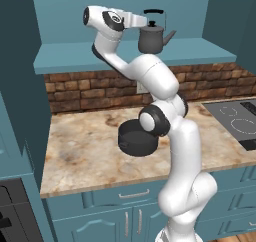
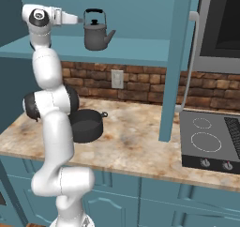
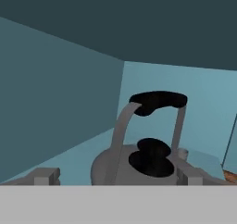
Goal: Pick the kettle from the cabinet and place it on a stove burner. Then pick the pot from the counter and place it on another stove burner. Finally, turn both burners on.
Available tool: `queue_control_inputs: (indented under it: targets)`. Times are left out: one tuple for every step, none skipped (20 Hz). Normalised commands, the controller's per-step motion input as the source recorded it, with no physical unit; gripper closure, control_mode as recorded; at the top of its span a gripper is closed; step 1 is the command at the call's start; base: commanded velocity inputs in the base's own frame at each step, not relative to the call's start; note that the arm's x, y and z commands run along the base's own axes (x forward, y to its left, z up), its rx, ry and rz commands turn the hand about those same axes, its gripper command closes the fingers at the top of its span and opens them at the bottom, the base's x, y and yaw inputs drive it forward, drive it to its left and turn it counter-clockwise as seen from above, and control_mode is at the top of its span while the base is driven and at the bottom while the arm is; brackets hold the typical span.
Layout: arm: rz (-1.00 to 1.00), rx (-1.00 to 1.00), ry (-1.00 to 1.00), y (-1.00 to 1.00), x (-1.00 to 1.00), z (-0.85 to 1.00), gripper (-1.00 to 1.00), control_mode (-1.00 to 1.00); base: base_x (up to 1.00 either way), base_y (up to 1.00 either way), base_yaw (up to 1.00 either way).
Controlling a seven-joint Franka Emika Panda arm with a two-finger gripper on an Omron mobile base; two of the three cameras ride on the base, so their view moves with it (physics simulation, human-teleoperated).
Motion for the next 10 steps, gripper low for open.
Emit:
queue_control_inputs:
  targets:
    - [0.00, 0.06, 0.00, -0.35, 0.00, 0.00, -1.00, -1.00, 0.00, 0.00, 0.00]
    - [0.00, 0.05, 0.00, -0.33, 0.00, 0.00, -1.00, -1.00, 0.00, 0.00, 0.00]
    - [0.00, 0.05, 0.00, -0.32, 0.00, 0.00, -1.00, -1.00, 0.00, 0.00, 0.00]
    - [0.00, 0.01, 0.00, -0.22, 0.00, 0.00, -1.00, -1.00, 0.00, 0.00, 0.00]
    - [0.00, 0.00, 0.00, -0.16, 0.00, 0.00, -1.00, -1.00, 0.00, 0.00, 0.00]
    - [0.00, 0.00, 0.00, -0.15, 0.00, 0.00, -1.00, -1.00, 0.00, 0.00, 0.00]
    - [0.00, 0.00, 0.00, -0.11, 0.00, 0.00, -1.00, -1.00, 0.00, 0.00, 0.00]
    - [0.00, 0.00, 0.00, -0.09, 0.00, 0.00, -1.00, -1.00, 0.00, 0.00, 0.00]
    - [0.00, 0.00, 0.00, -0.05, 0.00, 0.00, -1.00, -1.00, 0.00, 0.00, 0.00]
    - [0.00, 0.00, 0.00, -0.03, 0.00, 0.00, -1.00, -1.00, 0.00, 0.00, 0.00]
